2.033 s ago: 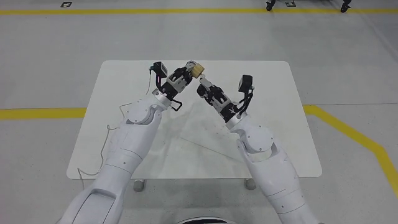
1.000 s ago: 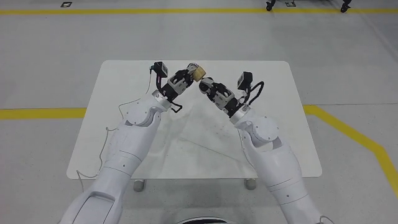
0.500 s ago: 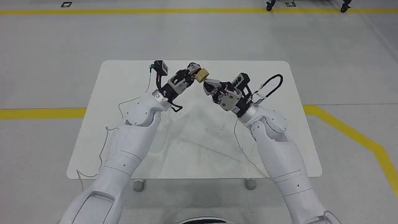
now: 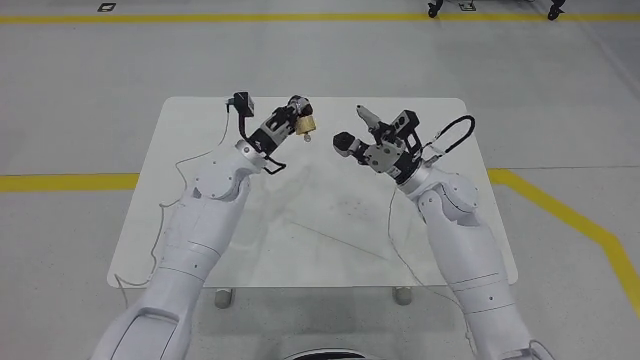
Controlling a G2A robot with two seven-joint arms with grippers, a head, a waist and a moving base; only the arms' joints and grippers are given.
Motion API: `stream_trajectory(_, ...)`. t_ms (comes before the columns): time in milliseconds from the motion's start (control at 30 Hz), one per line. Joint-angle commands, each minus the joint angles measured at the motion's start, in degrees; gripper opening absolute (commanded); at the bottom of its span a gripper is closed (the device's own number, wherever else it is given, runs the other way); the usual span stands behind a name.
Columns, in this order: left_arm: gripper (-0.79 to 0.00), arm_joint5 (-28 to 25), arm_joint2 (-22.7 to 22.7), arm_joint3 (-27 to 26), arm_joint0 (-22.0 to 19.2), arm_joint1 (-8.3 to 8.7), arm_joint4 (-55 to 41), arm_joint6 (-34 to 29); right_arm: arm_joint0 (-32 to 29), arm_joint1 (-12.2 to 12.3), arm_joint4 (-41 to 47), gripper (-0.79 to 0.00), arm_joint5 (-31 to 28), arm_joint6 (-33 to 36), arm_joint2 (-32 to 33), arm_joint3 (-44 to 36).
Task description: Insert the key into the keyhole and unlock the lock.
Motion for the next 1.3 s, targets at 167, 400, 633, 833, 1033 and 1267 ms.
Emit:
stream_trajectory(167,-0.785,4.93,-0.01,-5.28,2.53,1.02,12.24,2.93,-3.22,1.71,-15.04,0.0,5.51,-8.14,4.81,-15.93)
stream_trajectory(400,-0.785,9.66,3.51,-5.7,2.06,1.35,18.37,-4.92,-2.35,3.14,-17.34,0.0,15.04,-5.3,9.66,-22.5)
stream_trajectory(633,-0.785,16.82,8.68,-2.01,-0.99,0.99,23.25,-13.45,-4.82,3.86,-16.27,0.0,18.43,-4.32,13.4,-25.52)
stream_trajectory(833,-0.785,21.48,14.66,3.03,-4.71,-0.06,27.31,-19.42,-4.82,3.86,-16.27,0.0,18.43,-4.32,13.4,-25.52)
stream_trajectory(1033,-0.286,22.27,17.79,6.62,-6.94,-1.2,28.11,-18.57,-4.82,3.86,-16.27,0.0,18.43,-4.32,13.4,-25.52)
stream_trajectory(1267,0.0,22.73,19.39,8.93,-8.14,-1.83,28.91,-17.87,-4.82,3.86,-16.27,0.0,18.43,-4.32,13.4,-25.52)
